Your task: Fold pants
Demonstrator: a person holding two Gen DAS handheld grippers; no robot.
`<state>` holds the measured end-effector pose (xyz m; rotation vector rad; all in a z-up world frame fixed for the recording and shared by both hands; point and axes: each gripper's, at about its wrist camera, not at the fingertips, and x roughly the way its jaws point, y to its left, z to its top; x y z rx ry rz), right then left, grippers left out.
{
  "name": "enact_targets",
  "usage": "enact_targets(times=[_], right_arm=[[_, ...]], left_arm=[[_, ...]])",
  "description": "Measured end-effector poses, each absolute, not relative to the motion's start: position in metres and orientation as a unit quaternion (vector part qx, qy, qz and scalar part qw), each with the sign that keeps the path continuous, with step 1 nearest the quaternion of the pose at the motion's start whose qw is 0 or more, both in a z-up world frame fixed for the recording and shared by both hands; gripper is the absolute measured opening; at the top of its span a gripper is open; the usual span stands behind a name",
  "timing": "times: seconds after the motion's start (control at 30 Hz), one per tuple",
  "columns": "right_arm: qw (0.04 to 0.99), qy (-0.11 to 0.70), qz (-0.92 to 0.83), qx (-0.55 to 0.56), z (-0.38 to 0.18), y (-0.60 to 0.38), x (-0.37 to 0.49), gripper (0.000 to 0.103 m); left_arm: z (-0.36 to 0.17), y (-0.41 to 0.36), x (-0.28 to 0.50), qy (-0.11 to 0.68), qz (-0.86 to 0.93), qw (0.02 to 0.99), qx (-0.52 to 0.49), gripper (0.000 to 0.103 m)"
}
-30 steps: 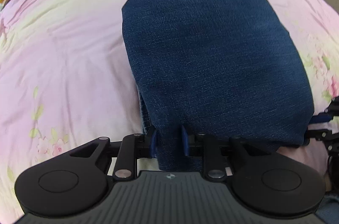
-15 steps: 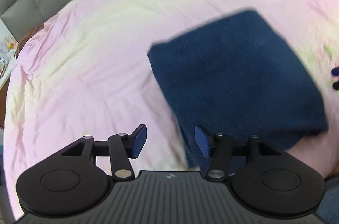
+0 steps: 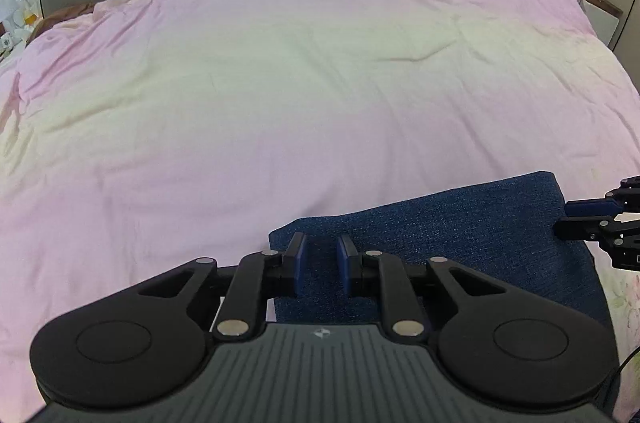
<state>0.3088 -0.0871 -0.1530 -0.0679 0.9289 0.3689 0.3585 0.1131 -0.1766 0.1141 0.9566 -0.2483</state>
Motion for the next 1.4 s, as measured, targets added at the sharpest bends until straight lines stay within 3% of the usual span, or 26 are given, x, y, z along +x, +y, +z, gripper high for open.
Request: enact_targets(times=[0.27, 0.43, 0.6, 0.77, 0.83, 0.9, 1.07, 1.23, 1.4], right_arm=[[0.859, 0.482, 0.173, -0.018, -0.196, -0.099, 0.358, 0.020], [0.861, 0.480, 0.168, -0.023, -0.180, -0.100, 0.351, 0.021], [0.866, 0.468, 0.178, -0.002, -0.146, -0.107, 0.298, 0.037], [0.859, 0.475, 0.188, 0.027, -0.134, -0.118, 0.235, 0.049], [0.857, 0.481, 0.181, 0.040, -0.138, -0.117, 0.222, 0.060], [0.853, 0.485, 0.182, 0.063, -0.144, -0.123, 0.211, 0.060], [0.847, 0.488, 0.167, 0.127, -0.163, -0.141, 0.198, 0.060], [0.835, 0.489, 0.155, 0.201, -0.175, -0.156, 0.214, 0.060], [0.818, 0.502, 0.168, 0.227, -0.187, -0.155, 0.233, 0.061]], left_arm=[[-0.220, 0.095, 0.373, 0.479, -0.073, 0.867, 0.117, 0.022], [-0.182, 0.099, 0.349, 0.434, -0.070, 0.890, 0.118, 0.016], [-0.139, 0.111, 0.303, 0.425, -0.112, 0.894, 0.087, 0.017], [-0.130, 0.114, 0.252, 0.437, -0.158, 0.877, 0.119, 0.038], [-0.136, 0.122, 0.241, 0.451, -0.155, 0.873, 0.099, 0.061], [-0.142, 0.138, 0.236, 0.462, -0.145, 0.873, 0.053, 0.073], [-0.170, 0.173, 0.239, 0.500, -0.114, 0.854, -0.086, 0.075], [-0.199, 0.187, 0.247, 0.502, -0.110, 0.839, -0.179, 0.084], [-0.213, 0.192, 0.259, 0.499, -0.123, 0.832, -0.208, 0.088]])
